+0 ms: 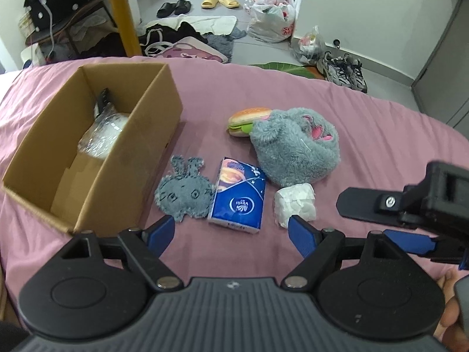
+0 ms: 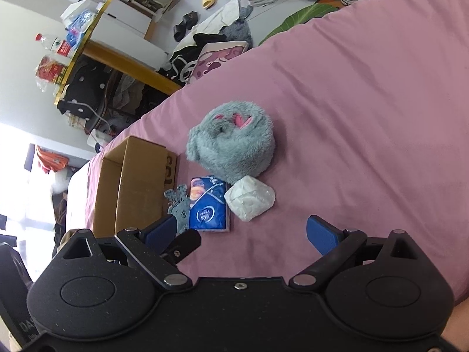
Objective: Organize soft objects
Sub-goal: 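Grasp the blue tissue pack with the left tool while the right tool grasps the white plastic bag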
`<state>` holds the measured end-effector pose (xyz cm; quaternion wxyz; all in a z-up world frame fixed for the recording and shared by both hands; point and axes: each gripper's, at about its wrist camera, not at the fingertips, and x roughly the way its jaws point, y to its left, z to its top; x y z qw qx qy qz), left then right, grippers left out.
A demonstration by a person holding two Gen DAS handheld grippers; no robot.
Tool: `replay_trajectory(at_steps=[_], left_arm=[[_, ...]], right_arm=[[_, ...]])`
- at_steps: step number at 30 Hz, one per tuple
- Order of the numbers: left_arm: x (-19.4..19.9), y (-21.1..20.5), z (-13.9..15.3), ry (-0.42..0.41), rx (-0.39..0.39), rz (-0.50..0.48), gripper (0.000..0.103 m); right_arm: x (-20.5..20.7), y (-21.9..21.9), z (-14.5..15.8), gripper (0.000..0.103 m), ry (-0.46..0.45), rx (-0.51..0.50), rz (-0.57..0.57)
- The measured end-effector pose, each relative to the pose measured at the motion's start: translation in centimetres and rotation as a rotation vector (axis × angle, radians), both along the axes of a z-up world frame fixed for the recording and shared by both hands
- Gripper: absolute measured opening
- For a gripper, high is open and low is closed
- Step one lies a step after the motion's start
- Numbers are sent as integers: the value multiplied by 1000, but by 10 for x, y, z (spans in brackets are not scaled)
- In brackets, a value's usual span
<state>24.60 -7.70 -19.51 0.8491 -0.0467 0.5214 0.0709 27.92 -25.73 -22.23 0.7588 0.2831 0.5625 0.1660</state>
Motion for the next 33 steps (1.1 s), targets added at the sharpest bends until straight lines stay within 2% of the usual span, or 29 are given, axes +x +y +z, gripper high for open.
replay_trajectory(at_steps=[9, 14, 19, 23, 26, 31, 33], left_arm=[[9, 7, -22, -31, -36, 15, 82], [14, 15, -33, -30, -104, 51, 80], [19, 11, -43, -27, -102, 34, 80], [22, 6, -50, -15, -70, 22, 80], [24, 8, -54, -20, -84, 33, 79], [26, 8, -63, 16, -96, 39, 66], [26, 10, -63, 13, -114, 45, 58]], right_arm=[[16, 2, -14, 95, 26, -6, -51], [23, 6, -26, 87, 57, -5, -58], [29, 16, -36, 82, 78, -14, -49], [32, 21, -43, 79, 89, -22, -49], [35, 21, -47, 76, 98, -22, -48], [38, 27, -51, 75, 104, -33, -42], [38, 28, -53, 73, 105, -40, -40]])
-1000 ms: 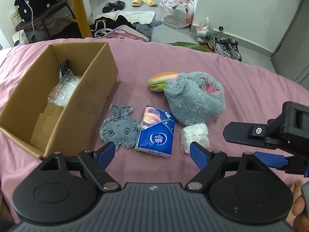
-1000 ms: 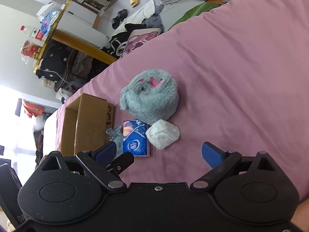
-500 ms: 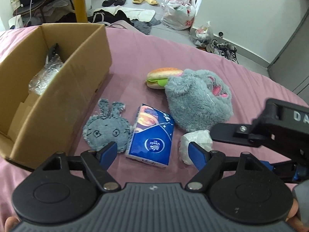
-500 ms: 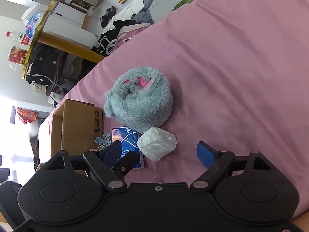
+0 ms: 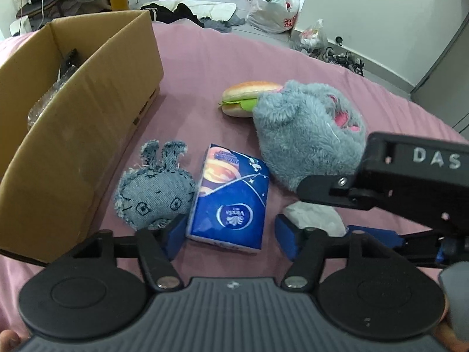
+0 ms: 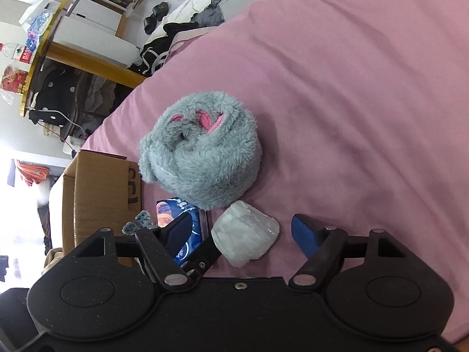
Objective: Organize soft objects
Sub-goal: 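Grasp the blue tissue pack with the left tool while the right tool grasps the white plastic bag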
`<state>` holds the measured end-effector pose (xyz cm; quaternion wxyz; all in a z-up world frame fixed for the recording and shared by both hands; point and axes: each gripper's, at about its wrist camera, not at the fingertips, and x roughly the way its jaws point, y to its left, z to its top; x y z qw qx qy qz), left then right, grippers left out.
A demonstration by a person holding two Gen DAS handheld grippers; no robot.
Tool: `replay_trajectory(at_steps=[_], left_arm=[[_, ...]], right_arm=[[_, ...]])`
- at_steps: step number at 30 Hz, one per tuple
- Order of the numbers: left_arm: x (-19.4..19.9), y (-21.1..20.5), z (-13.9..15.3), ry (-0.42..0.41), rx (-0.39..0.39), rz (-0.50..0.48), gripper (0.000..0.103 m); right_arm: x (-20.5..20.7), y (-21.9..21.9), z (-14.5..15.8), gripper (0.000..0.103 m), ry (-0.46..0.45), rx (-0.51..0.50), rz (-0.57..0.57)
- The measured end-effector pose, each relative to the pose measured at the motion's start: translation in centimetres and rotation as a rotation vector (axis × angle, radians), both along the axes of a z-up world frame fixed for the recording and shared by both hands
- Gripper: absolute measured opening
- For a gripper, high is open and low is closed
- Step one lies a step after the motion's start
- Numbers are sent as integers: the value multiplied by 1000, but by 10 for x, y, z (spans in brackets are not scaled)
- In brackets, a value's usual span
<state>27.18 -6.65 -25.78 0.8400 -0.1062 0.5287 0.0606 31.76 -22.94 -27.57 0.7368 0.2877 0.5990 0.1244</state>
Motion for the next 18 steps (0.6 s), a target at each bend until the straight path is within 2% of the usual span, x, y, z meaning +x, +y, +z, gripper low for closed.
replay_trajectory(at_steps=[1, 3, 6, 10, 18], left_arm=[[0, 1, -1, 1, -10, 5, 52], [-1, 4, -2, -1, -26, 16, 51], [-5, 6, 1, -8, -31, 20, 50], [-12, 12, 12, -26, -63, 58, 49], [-23, 18, 38, -62, -64, 82, 49]], right_arm=[[0, 2, 0, 71, -3, -4, 2], [1, 3, -1, 66, -8, -14, 7], [0, 4, -2, 48, -4, -23, 10], [-3, 2, 2, 46, -9, -17, 18], [-11, 1, 23, 44, -76, 21, 42]])
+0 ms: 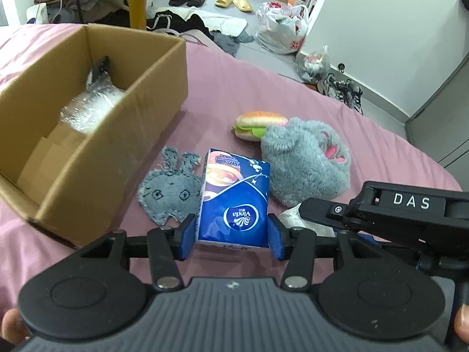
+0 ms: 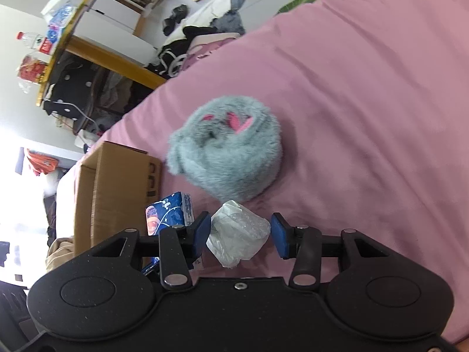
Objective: Organize soft objects
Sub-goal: 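Grasp the blue tissue pack with the left tool while the right tool grasps the white plastic bag, then carry the tissue pack and white bag over the box with both tools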
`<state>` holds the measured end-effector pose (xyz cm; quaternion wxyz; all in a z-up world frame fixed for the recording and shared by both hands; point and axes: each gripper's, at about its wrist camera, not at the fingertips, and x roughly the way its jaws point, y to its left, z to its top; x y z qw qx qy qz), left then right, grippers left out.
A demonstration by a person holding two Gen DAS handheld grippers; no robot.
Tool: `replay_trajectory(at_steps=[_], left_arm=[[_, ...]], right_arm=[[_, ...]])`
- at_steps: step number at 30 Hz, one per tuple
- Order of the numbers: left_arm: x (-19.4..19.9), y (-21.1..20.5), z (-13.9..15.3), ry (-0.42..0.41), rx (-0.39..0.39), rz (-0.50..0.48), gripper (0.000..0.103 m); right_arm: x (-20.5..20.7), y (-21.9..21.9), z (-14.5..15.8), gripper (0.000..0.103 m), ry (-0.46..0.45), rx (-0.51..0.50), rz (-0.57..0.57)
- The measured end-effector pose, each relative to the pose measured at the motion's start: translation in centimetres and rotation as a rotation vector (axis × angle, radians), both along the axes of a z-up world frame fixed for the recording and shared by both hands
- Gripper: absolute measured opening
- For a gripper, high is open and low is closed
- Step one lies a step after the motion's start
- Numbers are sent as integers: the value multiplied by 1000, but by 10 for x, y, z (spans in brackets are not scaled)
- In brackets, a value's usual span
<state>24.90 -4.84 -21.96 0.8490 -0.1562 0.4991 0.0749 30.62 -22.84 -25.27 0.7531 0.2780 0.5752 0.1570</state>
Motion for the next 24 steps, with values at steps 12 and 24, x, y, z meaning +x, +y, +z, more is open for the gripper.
replay_trajectory(at_steps=[12, 24], left_arm=[[-17, 12, 51, -90, -7, 21, 49], [-34, 54, 94, -166, -9, 82, 49]], right_arm=[[-9, -6, 31, 44, -107, 59, 8], [-7, 6, 71, 44, -212, 105, 47]])
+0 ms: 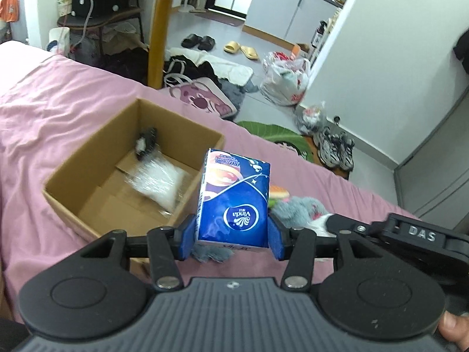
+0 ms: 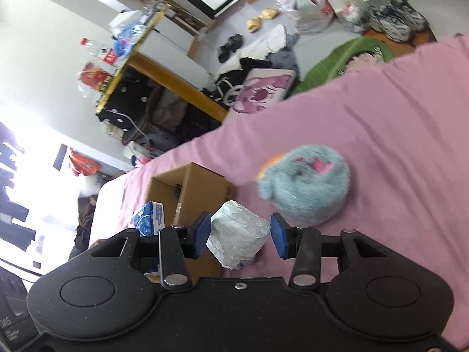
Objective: Organize soft objects
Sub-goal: 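Carry the tissue pack and white bag over the box with both tools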
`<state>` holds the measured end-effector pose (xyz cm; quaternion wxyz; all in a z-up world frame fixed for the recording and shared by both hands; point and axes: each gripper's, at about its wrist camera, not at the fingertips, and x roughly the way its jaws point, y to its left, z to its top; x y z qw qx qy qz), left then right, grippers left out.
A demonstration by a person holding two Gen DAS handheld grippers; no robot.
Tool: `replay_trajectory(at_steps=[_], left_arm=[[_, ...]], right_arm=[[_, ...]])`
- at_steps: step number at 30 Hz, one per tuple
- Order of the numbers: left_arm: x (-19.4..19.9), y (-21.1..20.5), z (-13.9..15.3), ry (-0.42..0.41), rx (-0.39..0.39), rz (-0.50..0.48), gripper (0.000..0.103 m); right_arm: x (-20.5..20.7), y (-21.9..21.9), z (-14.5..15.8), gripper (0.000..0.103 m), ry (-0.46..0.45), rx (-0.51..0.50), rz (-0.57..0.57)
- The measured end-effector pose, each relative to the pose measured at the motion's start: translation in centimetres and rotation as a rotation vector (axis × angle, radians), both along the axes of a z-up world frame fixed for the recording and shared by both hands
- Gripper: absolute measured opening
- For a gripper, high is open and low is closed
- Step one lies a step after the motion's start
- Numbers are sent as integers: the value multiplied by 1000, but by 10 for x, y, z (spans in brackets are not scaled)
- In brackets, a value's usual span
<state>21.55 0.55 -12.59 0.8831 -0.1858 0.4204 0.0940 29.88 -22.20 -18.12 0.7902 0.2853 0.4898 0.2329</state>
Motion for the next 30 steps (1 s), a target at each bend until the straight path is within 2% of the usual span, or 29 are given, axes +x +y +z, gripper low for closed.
replay_trajectory(at_steps=[6, 15, 23, 30], left_arm=[[-4, 29, 14, -23, 8, 48, 49], [-6, 67, 20, -38, 20, 101, 49], [-5, 91, 10, -29, 10, 146, 50], [-3, 109, -7, -21, -33, 180, 50]], right_arm=[[2, 12, 0, 44, -12, -13, 28], [-6, 25, 10, 44, -67, -15, 68], [-8, 45, 16, 44, -105, -10, 96], [-11, 57, 19, 44, -125, -3, 107]])
